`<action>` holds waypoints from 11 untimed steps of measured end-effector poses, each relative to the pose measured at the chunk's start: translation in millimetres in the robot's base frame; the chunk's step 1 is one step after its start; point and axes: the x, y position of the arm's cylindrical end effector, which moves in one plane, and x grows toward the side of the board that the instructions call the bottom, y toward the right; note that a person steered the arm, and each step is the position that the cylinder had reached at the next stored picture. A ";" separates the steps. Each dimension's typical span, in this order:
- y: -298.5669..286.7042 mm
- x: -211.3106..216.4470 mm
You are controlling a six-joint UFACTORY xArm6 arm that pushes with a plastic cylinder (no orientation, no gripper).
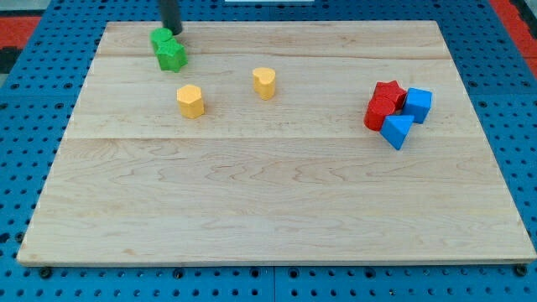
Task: Move the yellow heart diagonally to the bottom left side of the red circle
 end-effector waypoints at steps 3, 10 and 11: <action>127.7 88.1; 234.2 221.6; 212.9 266.7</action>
